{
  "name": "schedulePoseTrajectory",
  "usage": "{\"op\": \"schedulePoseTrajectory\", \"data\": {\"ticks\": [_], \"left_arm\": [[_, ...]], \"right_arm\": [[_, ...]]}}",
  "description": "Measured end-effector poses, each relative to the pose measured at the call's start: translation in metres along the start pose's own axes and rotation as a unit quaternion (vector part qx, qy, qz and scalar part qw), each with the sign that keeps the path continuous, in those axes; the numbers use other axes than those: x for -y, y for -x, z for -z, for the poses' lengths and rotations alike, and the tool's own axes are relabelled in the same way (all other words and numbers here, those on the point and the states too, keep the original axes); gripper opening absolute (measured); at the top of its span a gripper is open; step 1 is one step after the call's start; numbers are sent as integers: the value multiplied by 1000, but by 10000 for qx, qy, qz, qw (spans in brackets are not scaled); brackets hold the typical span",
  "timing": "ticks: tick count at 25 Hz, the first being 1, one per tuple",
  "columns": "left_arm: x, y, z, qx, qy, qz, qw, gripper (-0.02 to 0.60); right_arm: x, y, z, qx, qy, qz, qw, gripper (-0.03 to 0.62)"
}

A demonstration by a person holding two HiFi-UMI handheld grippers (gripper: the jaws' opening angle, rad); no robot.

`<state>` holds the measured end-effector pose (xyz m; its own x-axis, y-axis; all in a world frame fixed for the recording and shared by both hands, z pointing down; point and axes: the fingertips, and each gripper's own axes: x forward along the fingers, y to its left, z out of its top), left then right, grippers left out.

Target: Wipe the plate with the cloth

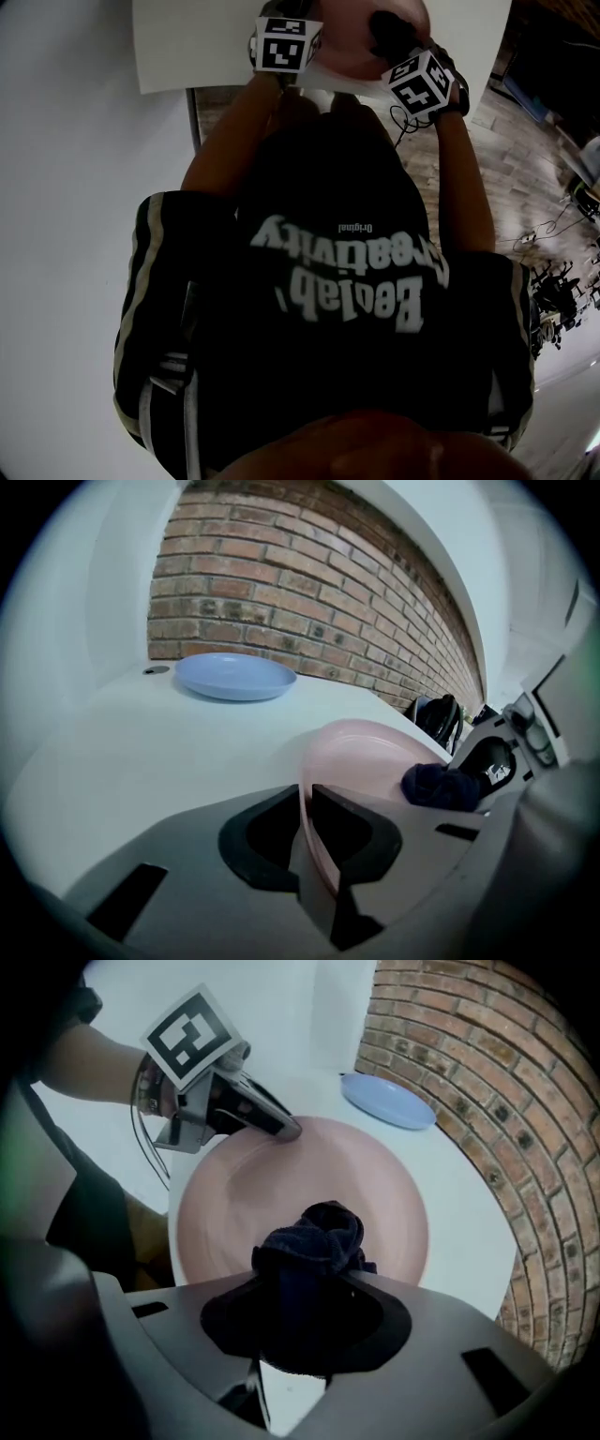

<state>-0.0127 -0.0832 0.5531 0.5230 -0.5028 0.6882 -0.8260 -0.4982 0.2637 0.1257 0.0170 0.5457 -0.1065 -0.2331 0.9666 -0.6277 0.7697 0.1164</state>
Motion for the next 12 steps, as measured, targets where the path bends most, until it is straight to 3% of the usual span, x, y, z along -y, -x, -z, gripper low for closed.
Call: {"op": "schedulePoseTrajectory", "data": {"ticks": [12], "left_arm": [[1, 4, 2, -17, -17, -69, 10000, 40]], "right_arm": [[-79, 3, -28, 58, 524, -998, 9936, 129]]}}
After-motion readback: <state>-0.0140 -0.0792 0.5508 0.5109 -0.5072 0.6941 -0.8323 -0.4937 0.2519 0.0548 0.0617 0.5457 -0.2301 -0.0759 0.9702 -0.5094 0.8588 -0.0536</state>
